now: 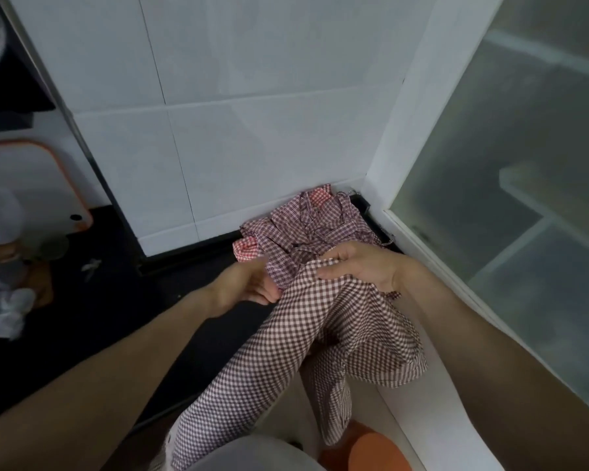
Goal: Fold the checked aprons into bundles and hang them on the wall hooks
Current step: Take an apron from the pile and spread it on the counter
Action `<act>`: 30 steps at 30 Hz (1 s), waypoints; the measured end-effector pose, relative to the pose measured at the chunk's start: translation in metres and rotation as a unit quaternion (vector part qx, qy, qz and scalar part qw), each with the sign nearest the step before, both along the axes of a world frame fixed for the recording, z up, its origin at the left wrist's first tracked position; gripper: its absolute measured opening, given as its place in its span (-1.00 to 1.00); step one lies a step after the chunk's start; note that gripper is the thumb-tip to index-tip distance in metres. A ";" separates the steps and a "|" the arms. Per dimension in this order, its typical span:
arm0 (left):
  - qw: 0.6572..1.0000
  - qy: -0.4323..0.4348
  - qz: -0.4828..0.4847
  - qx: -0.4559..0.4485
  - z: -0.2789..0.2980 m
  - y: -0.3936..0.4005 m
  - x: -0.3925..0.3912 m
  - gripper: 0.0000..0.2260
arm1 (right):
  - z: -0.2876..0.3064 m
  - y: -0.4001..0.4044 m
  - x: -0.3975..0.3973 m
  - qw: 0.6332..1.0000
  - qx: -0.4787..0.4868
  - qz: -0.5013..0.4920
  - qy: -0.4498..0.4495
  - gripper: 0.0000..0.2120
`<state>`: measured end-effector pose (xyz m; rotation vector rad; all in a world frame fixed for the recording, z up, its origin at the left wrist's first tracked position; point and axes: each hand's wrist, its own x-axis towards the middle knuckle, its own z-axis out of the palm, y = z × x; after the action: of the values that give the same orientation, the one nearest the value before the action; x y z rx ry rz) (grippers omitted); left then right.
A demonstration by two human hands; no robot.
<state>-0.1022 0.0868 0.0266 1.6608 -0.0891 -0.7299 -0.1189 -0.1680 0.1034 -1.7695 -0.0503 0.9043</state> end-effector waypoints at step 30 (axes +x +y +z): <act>0.932 -0.253 -0.228 0.125 0.054 -0.052 0.007 -0.75 | 0.052 -0.072 -0.008 0.993 -0.057 -0.058 -0.085 -0.80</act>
<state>-0.0952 0.0344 0.0809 2.0739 -0.7990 -0.6523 -0.1267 -0.2404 0.1559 -1.9309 -0.0054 0.6829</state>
